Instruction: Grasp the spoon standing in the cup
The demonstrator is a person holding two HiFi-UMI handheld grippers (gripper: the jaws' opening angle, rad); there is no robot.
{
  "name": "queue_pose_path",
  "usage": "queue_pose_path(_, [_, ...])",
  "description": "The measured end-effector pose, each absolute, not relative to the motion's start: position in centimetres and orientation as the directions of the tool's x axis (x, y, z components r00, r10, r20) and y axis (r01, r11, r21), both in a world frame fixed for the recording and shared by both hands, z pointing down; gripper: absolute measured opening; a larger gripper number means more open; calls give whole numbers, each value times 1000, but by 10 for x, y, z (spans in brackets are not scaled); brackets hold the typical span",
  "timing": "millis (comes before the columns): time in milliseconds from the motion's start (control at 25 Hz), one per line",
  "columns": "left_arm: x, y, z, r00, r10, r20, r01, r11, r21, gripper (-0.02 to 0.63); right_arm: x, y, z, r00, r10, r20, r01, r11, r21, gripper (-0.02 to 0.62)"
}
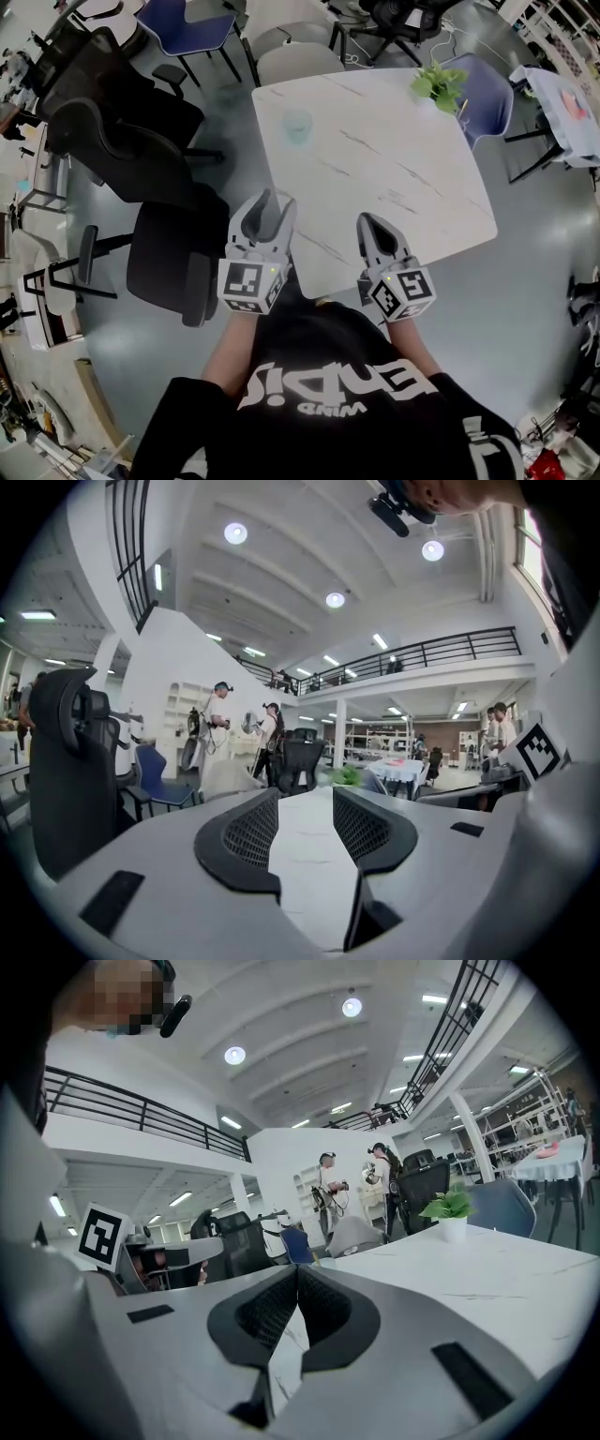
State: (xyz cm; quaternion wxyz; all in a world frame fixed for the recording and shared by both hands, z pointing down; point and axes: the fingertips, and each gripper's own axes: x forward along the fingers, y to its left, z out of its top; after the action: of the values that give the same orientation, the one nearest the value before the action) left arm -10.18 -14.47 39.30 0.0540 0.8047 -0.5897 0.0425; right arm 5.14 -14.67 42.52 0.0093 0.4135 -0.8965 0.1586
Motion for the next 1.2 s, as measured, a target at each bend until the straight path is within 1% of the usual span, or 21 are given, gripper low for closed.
queue_pose_path(520, [-109,-181,409,316,-931,182,-949,-315,34,172,40,-169,428,-659,-733,168,-744,603,-287,13])
queue_pose_path(1200, [-111,-243,446,341,-909,241,-939,-341,42,166,30,-210,455,-653,-721,233,-753,582,-307,14])
